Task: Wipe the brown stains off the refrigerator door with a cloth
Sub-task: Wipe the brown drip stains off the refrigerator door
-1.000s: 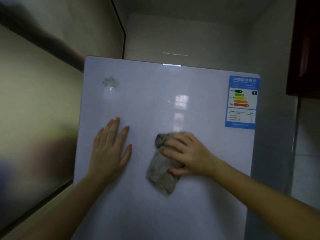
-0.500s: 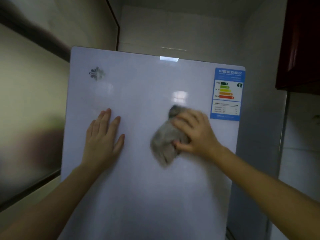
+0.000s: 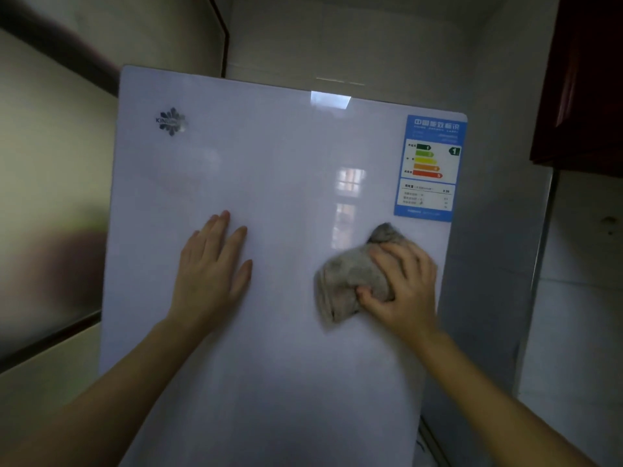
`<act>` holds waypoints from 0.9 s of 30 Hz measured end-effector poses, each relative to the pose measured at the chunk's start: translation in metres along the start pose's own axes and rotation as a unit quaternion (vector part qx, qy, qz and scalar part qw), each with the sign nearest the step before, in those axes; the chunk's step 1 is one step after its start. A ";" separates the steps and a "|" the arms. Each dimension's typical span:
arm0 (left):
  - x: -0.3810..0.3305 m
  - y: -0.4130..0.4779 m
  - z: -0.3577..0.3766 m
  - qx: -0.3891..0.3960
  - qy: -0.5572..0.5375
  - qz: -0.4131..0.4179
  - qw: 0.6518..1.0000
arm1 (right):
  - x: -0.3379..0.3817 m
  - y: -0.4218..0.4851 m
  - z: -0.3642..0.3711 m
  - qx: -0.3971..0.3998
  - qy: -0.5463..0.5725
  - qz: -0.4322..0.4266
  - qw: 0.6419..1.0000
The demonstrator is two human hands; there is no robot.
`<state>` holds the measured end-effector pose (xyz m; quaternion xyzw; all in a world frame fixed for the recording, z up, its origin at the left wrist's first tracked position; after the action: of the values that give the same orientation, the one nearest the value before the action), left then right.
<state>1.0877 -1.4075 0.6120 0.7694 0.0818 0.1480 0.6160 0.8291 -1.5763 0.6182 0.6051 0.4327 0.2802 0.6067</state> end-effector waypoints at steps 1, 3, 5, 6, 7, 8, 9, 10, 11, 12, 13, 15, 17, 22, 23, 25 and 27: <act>-0.001 -0.001 0.002 0.005 0.003 0.003 1.000 | 0.010 -0.018 0.006 0.027 0.000 -0.058 0.998; 0.000 -0.002 0.004 0.007 0.012 0.010 1.000 | 0.025 -0.050 0.012 0.076 -0.005 -0.178 0.981; 0.001 -0.003 0.004 0.002 0.017 0.016 1.000 | 0.022 -0.056 0.006 0.092 -0.014 -0.214 0.972; 0.002 -0.003 0.004 0.001 0.018 0.017 1.000 | 0.015 -0.052 0.002 0.085 -0.022 -0.202 0.975; 0.002 -0.003 0.004 0.001 0.017 0.017 1.000 | 0.007 -0.044 -0.003 0.071 -0.033 -0.176 0.981; 0.002 -0.003 0.004 0.001 0.017 0.017 1.000 | -0.004 -0.037 -0.009 0.054 -0.044 -0.140 0.988; 0.002 -0.003 0.004 0.001 0.016 0.018 1.000 | -0.014 -0.029 -0.016 0.034 -0.052 -0.099 0.993; 0.001 -0.003 0.004 -0.001 0.014 0.019 1.000 | -0.023 -0.023 -0.021 0.017 -0.054 -0.053 0.997; 0.001 -0.003 0.002 -0.003 0.012 0.021 1.000 | -0.030 -0.021 -0.023 0.007 -0.050 -0.006 0.999; 0.002 -0.003 0.001 -0.005 0.008 0.024 1.000 | -0.032 -0.023 -0.024 0.001 -0.042 0.040 0.998; 0.003 -0.005 -0.001 -0.009 0.004 0.027 1.000 | -0.030 -0.029 -0.022 -0.003 -0.032 0.077 0.997; 0.009 -0.010 -0.005 -0.013 0.002 0.028 1.000 | -0.012 -0.045 -0.011 0.007 -0.013 0.085 0.996; 0.022 -0.016 -0.009 -0.001 0.003 0.018 1.000 | 0.023 -0.062 0.007 0.050 -0.001 -0.017 0.999; 0.060 -0.033 -0.020 0.008 0.026 -0.004 1.000 | 0.059 -0.051 0.028 0.084 0.002 -0.149 0.985; 0.068 -0.036 -0.023 0.010 0.029 -0.009 0.999 | 0.055 -0.033 0.027 0.067 -0.004 -0.118 0.991; 0.082 -0.043 -0.028 0.012 0.040 -0.016 0.999 | 0.048 0.009 0.023 0.024 -0.004 -0.033 0.999; 0.096 -0.050 -0.032 0.012 0.048 -0.019 0.999 | 0.050 0.048 0.022 -0.022 0.015 0.039 0.999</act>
<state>1.1700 -1.3369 0.5819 0.7674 0.1277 0.1717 0.6045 0.8805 -1.5387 0.6537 0.6040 0.4111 0.3222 0.6019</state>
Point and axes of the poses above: each hand's wrist, its own y-axis towards the middle knuckle, its own z-axis out of the palm, x = y × z, the point moved 9 cm from there along y, towards the middle knuckle, and after that the axes turned 6 degrees about z, right-handed, at the moved point
